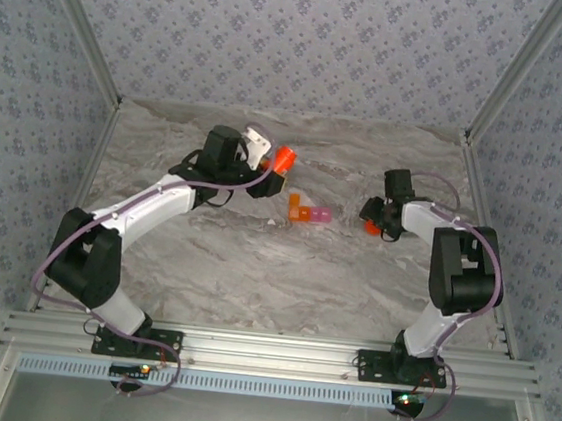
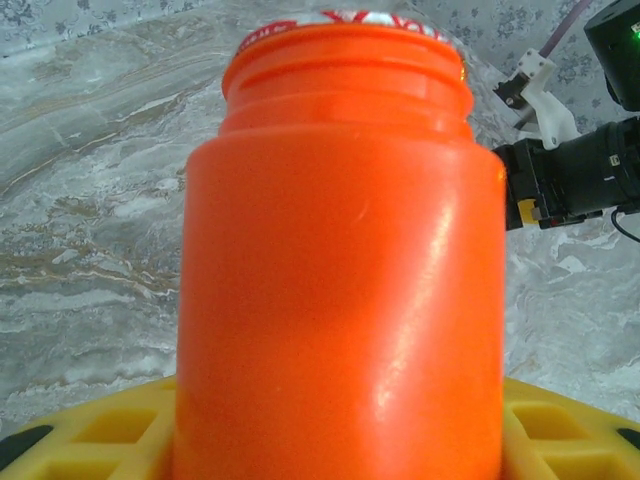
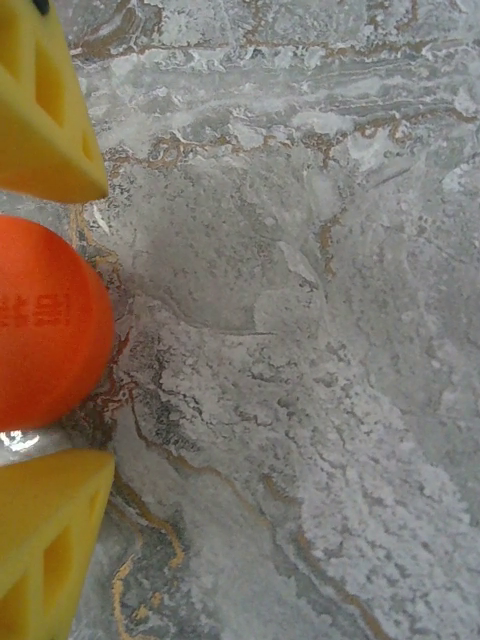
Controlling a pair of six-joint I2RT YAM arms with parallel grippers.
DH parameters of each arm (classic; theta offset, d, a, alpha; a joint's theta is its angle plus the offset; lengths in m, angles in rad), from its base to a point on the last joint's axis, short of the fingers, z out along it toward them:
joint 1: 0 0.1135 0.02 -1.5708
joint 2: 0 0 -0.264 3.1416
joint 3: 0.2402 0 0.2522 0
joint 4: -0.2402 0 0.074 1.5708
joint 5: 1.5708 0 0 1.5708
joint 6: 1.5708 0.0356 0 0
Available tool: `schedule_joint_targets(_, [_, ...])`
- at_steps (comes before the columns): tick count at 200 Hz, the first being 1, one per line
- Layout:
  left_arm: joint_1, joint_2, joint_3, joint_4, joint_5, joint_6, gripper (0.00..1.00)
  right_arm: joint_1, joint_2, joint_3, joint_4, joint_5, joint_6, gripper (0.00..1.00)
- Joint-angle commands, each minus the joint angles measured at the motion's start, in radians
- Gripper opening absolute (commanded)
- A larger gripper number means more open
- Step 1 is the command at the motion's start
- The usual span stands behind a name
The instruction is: Sort the pills into containers
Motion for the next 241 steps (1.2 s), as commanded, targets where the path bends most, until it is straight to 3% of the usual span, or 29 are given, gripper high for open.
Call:
schedule_joint_targets(1, [-0.019, -0.017, 0.026, -0.073, -0.009, 0.050, 0.00, 0.004, -0.044, -0.003, -0.020, -0.005, 0.016, 0.71])
schedule_joint_targets(44, [-0.039, -0.014, 0.024, -0.129, -0.030, 0.075, 0.00, 0.023, -0.111, 0.038, -0.038, -0.061, 0.022, 0.73])
schedule_joint_targets(70, [-0.044, -0.004, 0.017, -0.163, -0.056, 0.075, 0.00, 0.046, -0.068, 0.114, -0.051, -0.150, 0.024, 0.71])
schedule_joint_targets(90, [-0.047, 0.006, 0.012, -0.187, -0.069, 0.080, 0.00, 0.065, -0.016, 0.162, -0.053, -0.189, 0.035, 0.67])
schedule_joint_targets(156, [-0.055, 0.020, -0.023, -0.228, -0.084, 0.090, 0.00, 0.115, 0.137, 0.248, -0.042, -0.232, 0.057, 0.37])
schedule_joint_targets(241, [-0.056, 0.019, -0.098, -0.186, -0.060, 0.092, 0.00, 0.185, 0.197, 0.248, -0.014, -0.234, 0.085, 0.31])
